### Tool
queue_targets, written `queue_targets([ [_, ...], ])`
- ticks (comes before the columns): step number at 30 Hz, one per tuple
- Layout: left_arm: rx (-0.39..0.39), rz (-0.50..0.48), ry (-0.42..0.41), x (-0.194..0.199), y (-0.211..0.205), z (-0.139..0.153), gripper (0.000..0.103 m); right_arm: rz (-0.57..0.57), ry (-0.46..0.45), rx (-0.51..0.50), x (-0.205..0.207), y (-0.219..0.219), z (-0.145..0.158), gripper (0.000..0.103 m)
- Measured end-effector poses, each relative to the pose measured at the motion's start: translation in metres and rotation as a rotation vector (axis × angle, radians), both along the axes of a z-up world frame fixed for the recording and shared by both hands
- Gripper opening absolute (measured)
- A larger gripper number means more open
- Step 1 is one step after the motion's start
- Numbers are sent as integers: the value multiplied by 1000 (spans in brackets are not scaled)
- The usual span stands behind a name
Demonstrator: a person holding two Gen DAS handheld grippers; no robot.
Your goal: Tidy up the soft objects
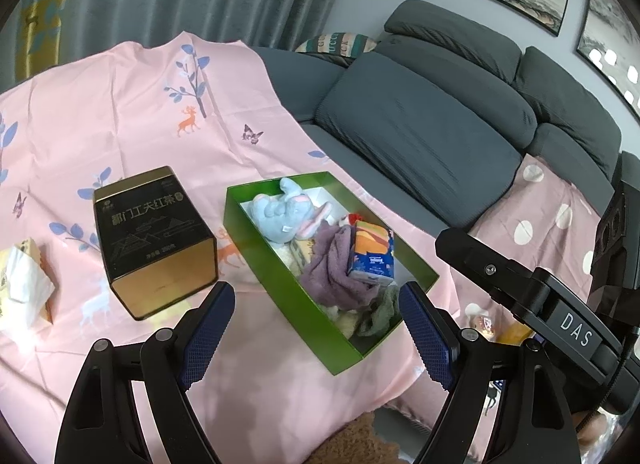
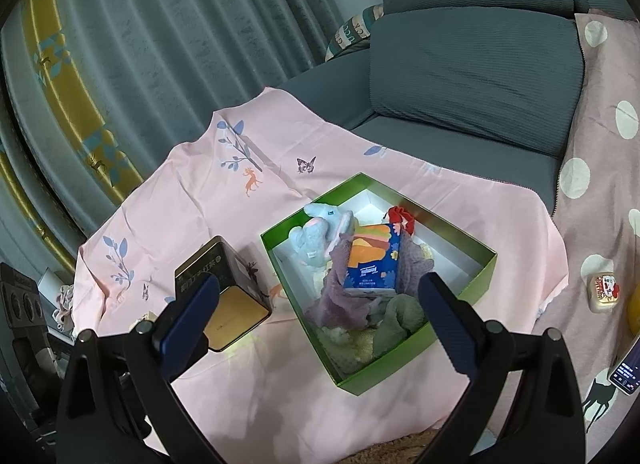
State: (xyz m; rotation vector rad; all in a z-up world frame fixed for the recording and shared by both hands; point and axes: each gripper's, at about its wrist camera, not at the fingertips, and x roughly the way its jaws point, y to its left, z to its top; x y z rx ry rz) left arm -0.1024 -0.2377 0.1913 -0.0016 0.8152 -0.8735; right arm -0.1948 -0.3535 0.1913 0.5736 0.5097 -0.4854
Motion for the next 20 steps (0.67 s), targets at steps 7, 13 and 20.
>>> queue_targets([
  [7, -2, 5, 1, 3, 3, 0, 85, 2, 4, -4, 2, 1, 0, 100],
  [13, -4, 4, 2, 3, 3, 0, 85, 0, 12, -5, 7, 1, -2, 100],
  [20, 0, 10, 6, 5, 6, 0, 85, -1, 20, 1, 11, 0, -6, 100],
])
